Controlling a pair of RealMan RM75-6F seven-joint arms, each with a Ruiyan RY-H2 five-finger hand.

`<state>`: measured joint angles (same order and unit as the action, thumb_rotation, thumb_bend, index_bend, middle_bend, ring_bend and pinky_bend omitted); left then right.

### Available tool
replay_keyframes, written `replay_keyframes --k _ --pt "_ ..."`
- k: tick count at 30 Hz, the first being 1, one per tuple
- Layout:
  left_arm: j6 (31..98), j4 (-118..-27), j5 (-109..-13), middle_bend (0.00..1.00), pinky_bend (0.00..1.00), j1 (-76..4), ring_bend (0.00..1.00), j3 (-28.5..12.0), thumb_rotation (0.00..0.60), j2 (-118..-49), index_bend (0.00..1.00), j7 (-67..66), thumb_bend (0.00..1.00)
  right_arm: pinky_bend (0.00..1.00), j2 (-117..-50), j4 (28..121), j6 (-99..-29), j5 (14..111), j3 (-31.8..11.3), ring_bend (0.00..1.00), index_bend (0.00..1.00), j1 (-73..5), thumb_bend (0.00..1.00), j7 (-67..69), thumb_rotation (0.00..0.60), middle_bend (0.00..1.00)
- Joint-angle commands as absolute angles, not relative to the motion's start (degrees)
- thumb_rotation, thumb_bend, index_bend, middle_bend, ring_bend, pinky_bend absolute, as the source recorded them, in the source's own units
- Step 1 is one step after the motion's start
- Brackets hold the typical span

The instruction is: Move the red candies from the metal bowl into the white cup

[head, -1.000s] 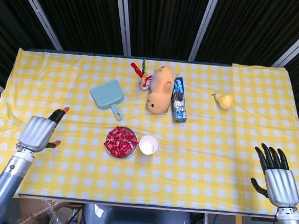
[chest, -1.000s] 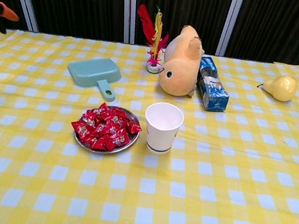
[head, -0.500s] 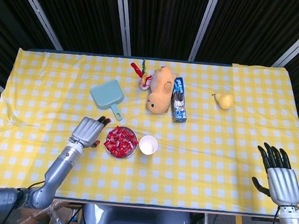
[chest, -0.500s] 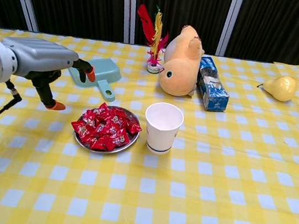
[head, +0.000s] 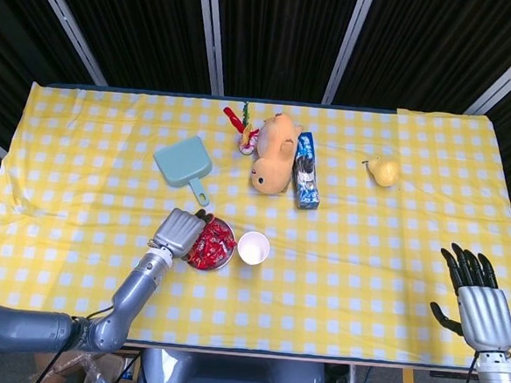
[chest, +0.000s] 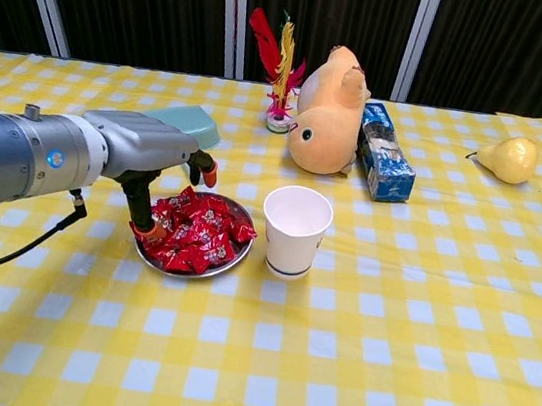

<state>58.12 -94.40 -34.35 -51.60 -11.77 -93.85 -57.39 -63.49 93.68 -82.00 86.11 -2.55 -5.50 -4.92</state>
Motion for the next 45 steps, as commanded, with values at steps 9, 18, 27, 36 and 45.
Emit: replay_keyframes --k 9,18,27,36,45 --pt "59.1 -92.1 -32.1 0.23 0.90 -54.4 0.82 -9.5 0.600 -97.1 0.20 -57.7 0.25 0.00 -63.4 93.8 -81.8 86.1 -2.5 0.00 0.00 -5.6 0.34 -4.3 0.600 0.00" --pt "60.8 -87.9 -33.5 0.53 0.93 -55.1 0.85 -7.7 0.600 -100.3 0.41 -56.7 0.29 0.00 -63.3 94.1 -81.6 85.8 -2.5 0.00 0.00 -5.6 0.34 -4.0 0.600 0.00" --pt "62.1 -84.5 -36.7 0.68 0.94 -54.8 0.86 -7.8 0.600 -101.4 0.54 -54.1 0.40 0.00 -63.3 94.1 -81.7 86.0 -2.5 0.00 0.00 -5.7 0.34 -3.6 0.600 0.00" --pt "63.8 -88.3 -38.5 0.69 0.94 -55.0 0.86 -10.1 0.600 -97.9 0.55 -52.7 0.40 0.00 -63.3 94.1 -81.7 86.0 -2.5 0.00 0.00 -5.7 0.34 -3.5 0.600 0.00" --pt "66.3 -98.8 -38.6 0.69 0.94 -56.4 0.86 -13.3 0.600 -91.9 0.54 -54.6 0.40 0.00 -63.3 94.3 -81.9 86.2 -2.5 0.00 0.00 -5.6 0.34 -3.4 0.600 0.00"
